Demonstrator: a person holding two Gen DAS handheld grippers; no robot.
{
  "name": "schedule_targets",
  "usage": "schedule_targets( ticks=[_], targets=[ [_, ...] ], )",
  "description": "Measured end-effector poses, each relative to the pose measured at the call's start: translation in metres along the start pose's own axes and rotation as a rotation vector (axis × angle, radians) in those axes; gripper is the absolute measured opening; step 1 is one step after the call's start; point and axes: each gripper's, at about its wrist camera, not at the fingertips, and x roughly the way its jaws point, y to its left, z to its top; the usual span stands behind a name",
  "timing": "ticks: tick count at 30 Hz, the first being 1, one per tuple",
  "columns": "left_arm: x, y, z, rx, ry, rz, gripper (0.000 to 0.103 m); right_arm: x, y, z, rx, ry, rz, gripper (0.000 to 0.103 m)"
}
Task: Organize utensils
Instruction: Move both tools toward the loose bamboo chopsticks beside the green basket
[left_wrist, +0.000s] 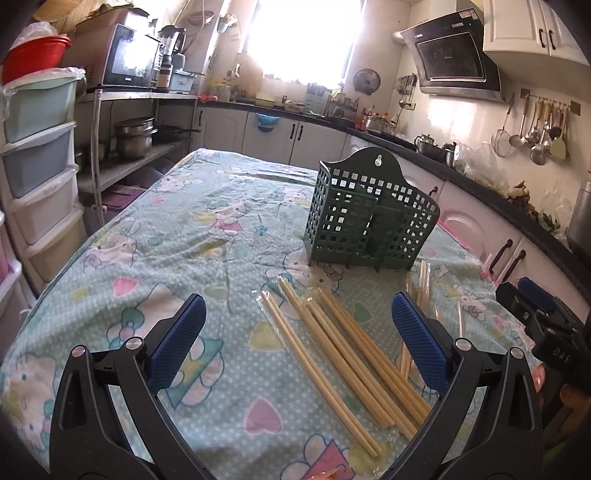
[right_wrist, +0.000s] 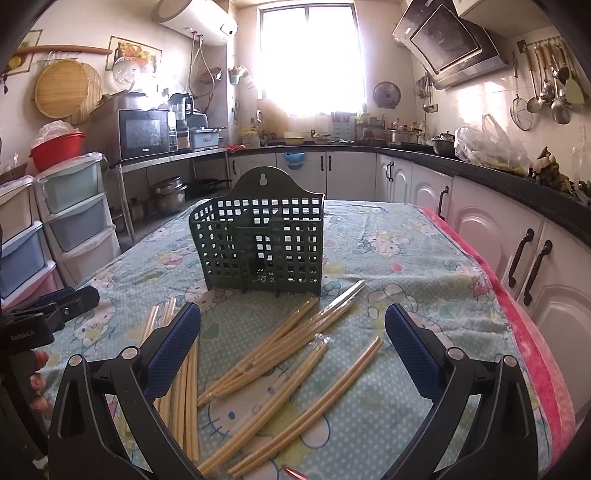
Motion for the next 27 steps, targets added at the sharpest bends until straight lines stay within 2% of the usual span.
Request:
schedule_targets(
  ticks=[9,12,15,18,20,22,27],
  targets=[
    [0.023,-0.002,0.019,0.025,0.063,-0.049,0.093,0.017,-0.005,0.014,-0.024,0.028,0.002,0.097],
    [0.036,-0.002,0.023,0.029,0.103,-0.049,0.093,0.024,-0.010,0.019,-0.019,0.038,-0.001,0.097],
    [0.051,0.005,0.027,-0.003,0.162,-0.088,0.092,0.030,-0.016,0.023,-0.010,0.046,-0.007,0.097],
    [0.064,0.007,0.030,0.004,0.200,-0.080,0.083,0.035,-0.021,0.027,-0.014,0.046,-0.026,0.097],
    [0.072,0.009,0.032,0.003,0.229,-0.080,0.068,0.039,-0.024,0.029,-0.013,0.052,-0.037,0.097],
    [0.082,0.012,0.034,-0.004,0.264,-0.078,0.059,0.044,-0.028,0.030,-0.009,0.062,-0.047,0.097],
    [0.105,0.020,0.036,-0.035,0.366,-0.096,0.043,0.056,-0.041,0.034,0.008,0.088,-0.068,0.097]
  ],
)
